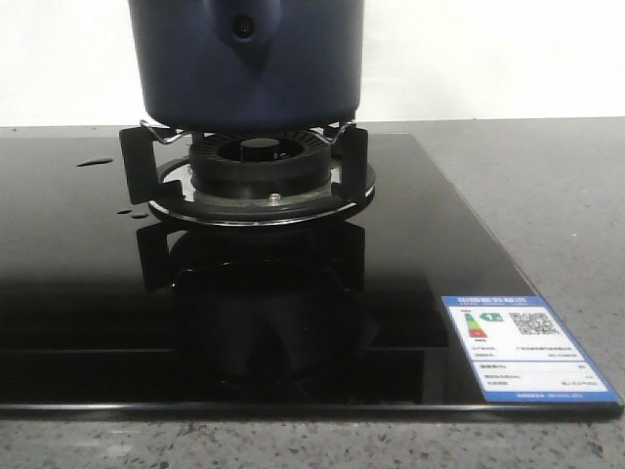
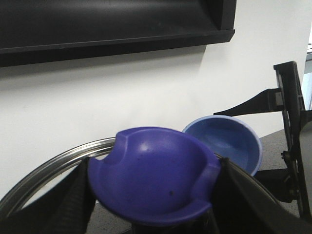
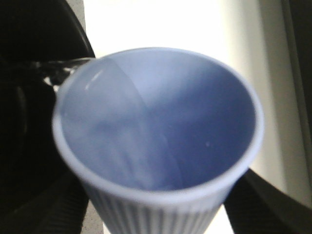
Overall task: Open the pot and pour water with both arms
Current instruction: 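Tilt the cup with the right gripper to pour water into the pot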
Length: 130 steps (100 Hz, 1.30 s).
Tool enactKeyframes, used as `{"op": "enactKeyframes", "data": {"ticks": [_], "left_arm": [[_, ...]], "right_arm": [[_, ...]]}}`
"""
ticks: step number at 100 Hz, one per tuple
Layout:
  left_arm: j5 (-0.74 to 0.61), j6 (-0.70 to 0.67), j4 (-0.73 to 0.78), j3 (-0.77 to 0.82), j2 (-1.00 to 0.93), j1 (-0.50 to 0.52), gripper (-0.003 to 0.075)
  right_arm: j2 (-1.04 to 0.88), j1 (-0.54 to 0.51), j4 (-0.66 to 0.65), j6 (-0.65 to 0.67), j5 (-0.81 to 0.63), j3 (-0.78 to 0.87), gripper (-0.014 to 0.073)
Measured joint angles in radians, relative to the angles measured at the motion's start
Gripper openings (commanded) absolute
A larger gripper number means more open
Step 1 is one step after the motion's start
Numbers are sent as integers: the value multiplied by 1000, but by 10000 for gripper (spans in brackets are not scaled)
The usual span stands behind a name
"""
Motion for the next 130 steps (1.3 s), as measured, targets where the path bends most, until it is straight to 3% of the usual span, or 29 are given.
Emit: {"op": "enactKeyframes", "data": {"ticks": [49,130], "left_arm": [[0,0,0,0,0,0,306],[0,0,0,0,0,0,306]], "right_arm": [[8,0,-218,0,-38,0,267],[8,0,-278,-1,-70,-1,266]]}}
